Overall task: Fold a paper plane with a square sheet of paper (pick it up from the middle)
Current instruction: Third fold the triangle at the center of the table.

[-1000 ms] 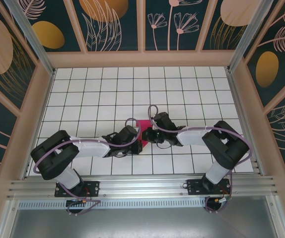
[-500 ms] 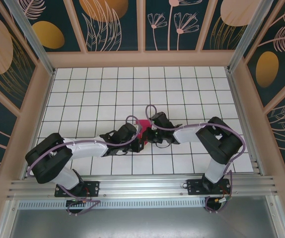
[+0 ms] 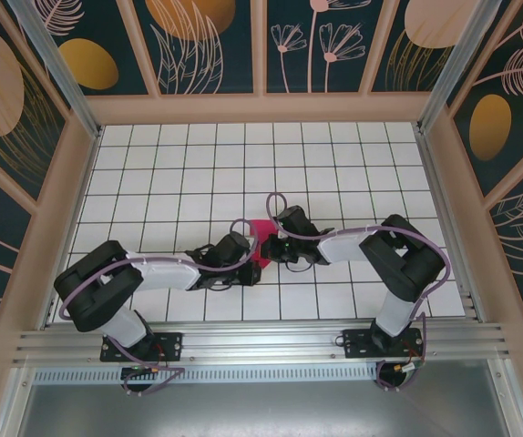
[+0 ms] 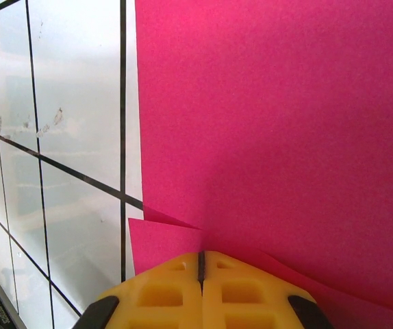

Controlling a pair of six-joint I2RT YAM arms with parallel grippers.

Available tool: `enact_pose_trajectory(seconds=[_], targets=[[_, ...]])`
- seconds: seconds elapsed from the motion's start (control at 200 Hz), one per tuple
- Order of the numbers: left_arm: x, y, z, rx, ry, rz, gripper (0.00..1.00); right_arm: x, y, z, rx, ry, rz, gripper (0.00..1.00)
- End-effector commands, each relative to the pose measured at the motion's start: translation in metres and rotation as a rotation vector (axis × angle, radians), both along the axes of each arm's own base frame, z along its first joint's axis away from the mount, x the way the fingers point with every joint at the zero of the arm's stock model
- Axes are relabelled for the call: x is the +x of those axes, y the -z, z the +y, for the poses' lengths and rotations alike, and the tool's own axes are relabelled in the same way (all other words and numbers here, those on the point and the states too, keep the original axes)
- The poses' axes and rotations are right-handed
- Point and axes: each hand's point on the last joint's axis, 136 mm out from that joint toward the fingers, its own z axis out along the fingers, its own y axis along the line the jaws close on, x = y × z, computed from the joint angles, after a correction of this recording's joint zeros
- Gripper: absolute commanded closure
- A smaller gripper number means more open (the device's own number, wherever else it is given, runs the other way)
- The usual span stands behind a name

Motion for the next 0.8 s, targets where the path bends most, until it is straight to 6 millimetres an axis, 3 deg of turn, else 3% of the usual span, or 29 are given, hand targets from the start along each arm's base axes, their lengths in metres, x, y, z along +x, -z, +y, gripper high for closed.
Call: enact_pose_trajectory(seconds=[0.0,0.22,0.425,0.791], targets=[[-0.015,0.017,0.020,0.058,-0.014,0.066,0.97,-0.013,0.042,-0.032,-0.179,0.026,0.067,0.94],[-0.023,0.025,0.023,0.009,-0.020,0.143,0.97,-0.013,0.043,-0.033,-0.183,0.025,0.067,0.94],[-0.017,0.022,0.035,0.013,-0.060,0.139,0.96,-0.014,0.046,-0.034,-0.189,0.028,0.070,0.94],[-0.033,0.027,0.042,0.027,-0.041,0.216,0.96,-0.014,0.047,-0.036,-0.199,0.027,0.068,0.94]])
